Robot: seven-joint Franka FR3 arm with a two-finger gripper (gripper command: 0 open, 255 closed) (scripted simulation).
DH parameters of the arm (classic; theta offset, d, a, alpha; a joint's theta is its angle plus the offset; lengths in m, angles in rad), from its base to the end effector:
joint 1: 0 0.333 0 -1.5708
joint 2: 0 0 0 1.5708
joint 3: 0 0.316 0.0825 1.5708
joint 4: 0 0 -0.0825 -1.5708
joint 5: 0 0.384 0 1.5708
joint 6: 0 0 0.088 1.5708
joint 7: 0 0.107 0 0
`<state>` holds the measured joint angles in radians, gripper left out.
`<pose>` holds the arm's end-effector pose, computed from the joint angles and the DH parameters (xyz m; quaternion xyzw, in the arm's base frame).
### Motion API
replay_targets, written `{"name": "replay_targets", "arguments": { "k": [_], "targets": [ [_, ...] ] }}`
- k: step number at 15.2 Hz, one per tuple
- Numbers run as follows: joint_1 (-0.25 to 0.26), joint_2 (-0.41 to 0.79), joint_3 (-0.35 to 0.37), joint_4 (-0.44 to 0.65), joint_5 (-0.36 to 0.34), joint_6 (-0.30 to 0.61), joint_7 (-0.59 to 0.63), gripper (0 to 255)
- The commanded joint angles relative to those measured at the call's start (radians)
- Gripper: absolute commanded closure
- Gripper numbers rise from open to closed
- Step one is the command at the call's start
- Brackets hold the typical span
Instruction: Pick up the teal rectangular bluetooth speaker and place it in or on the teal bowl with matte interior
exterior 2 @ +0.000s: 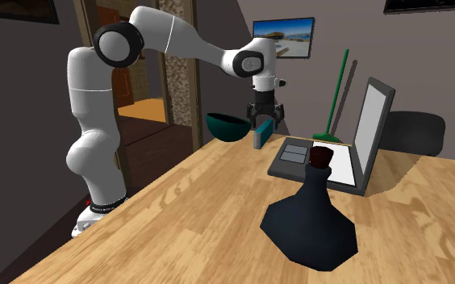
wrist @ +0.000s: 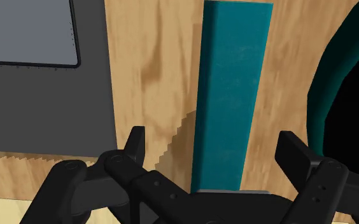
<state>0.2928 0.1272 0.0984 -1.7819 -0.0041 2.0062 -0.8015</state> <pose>0.5644 0.2299 0.4888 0.8264 0.5610 0.0487 0.0057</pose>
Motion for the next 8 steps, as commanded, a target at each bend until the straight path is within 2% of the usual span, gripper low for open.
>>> {"name": "replay_targets", "arguments": {
  "k": [1, 7, 8],
  "targets": [
    [0.002, 0.007, 0.002, -0.015, 0.0, -0.009, 0.001, 0],
    [0.003, 0.007, 0.001, -0.015, 0.0, -0.009, 0.0, 0],
    [0.003, 0.007, 0.001, -0.019, 0.0, -0.006, 0.001, 255]
  ]
}}
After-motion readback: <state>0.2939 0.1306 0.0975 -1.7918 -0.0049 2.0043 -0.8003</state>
